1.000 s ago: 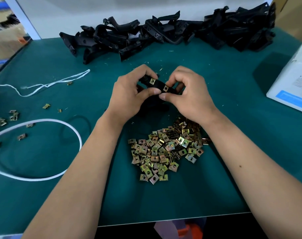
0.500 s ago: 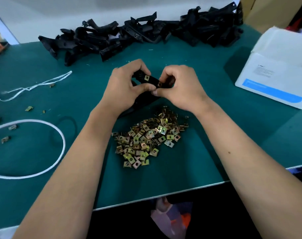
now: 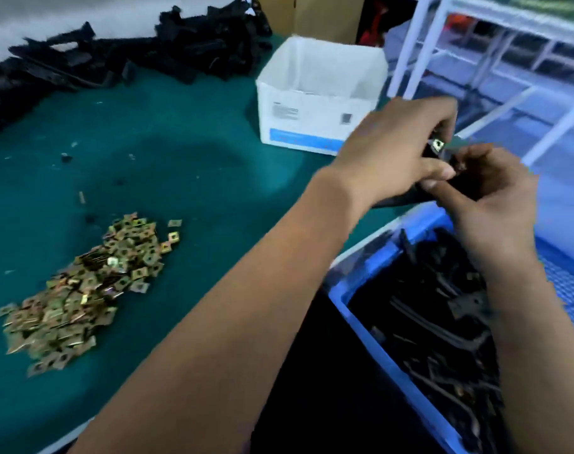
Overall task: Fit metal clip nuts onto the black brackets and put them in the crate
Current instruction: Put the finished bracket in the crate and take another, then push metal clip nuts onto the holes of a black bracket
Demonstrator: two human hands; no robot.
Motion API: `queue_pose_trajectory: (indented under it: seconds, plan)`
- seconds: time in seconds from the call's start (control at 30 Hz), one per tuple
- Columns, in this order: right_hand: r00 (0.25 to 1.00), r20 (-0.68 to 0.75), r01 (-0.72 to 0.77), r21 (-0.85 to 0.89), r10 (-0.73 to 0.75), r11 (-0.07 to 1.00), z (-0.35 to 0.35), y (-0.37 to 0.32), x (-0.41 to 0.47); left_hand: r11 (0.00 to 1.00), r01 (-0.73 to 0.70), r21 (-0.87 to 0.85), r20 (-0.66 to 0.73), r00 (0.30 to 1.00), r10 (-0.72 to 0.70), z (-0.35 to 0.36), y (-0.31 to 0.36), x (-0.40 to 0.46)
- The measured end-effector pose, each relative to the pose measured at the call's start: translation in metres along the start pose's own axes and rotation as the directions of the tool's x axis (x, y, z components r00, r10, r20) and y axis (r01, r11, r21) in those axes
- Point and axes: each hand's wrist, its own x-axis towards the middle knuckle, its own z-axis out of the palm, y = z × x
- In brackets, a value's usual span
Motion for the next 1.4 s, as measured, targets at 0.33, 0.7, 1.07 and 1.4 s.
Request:
queue_pose_trajectory:
  seconds: [0.33, 0.7, 1.07, 1.4]
  plan:
    - [0.861, -0.263, -0.509, -0.481, 0.436, 0.714, -0.153, 0.136, -0.079, 0.998, 0.056, 0.040, 0.477, 0.876, -0.069, 0.204, 0.048, -0.004]
    - [0.643, -0.515, -0.750, -0.571, 0.567, 0.332, -0.136, 0.185, -0.110, 0.990, -0.046, 0.133, 0.702, 0.709, -0.061, 0.251, 0.023, -0.043]
    - [0.909, -0.410, -0.284, -0.480, 0.074, 0.830, -0.040, 0.039, -0.025, 0.958, 0.025, -0.287, -0.198, 0.977, -0.085, 0.123, 0.038, 0.019]
    - [0.878, 0.475, 0.231, -0.318, -0.056, 0.920, 0.236, -0.099, 0.029, 0.846, 0.449, -0.288, -0.662, 0.545, -0.515, -0.104, -0.118, -0.087]
